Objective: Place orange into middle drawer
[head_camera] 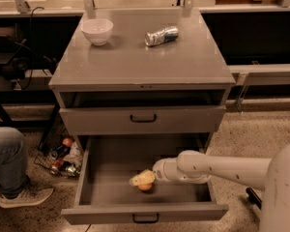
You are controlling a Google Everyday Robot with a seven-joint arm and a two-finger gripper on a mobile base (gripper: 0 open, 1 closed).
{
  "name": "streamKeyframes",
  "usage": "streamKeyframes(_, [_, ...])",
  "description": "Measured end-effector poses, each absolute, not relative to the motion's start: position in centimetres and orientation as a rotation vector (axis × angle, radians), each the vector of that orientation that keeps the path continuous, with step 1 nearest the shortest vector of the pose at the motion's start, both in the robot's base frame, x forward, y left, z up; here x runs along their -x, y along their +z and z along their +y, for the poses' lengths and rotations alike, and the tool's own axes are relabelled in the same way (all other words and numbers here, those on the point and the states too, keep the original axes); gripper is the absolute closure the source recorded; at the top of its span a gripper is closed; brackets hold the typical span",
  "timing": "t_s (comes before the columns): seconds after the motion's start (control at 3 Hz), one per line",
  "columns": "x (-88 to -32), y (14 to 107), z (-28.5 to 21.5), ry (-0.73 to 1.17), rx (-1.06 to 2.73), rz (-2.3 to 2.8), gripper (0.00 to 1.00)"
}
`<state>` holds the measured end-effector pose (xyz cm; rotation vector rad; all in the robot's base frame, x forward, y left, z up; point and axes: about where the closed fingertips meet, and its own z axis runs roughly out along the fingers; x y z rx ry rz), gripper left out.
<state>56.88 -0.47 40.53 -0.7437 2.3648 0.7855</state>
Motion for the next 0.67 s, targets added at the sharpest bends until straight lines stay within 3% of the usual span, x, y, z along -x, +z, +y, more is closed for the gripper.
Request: streamKeyframes(0.67, [-53.0, 47.7, -9.5, 0.716, 0.648, 2.330, 0.00])
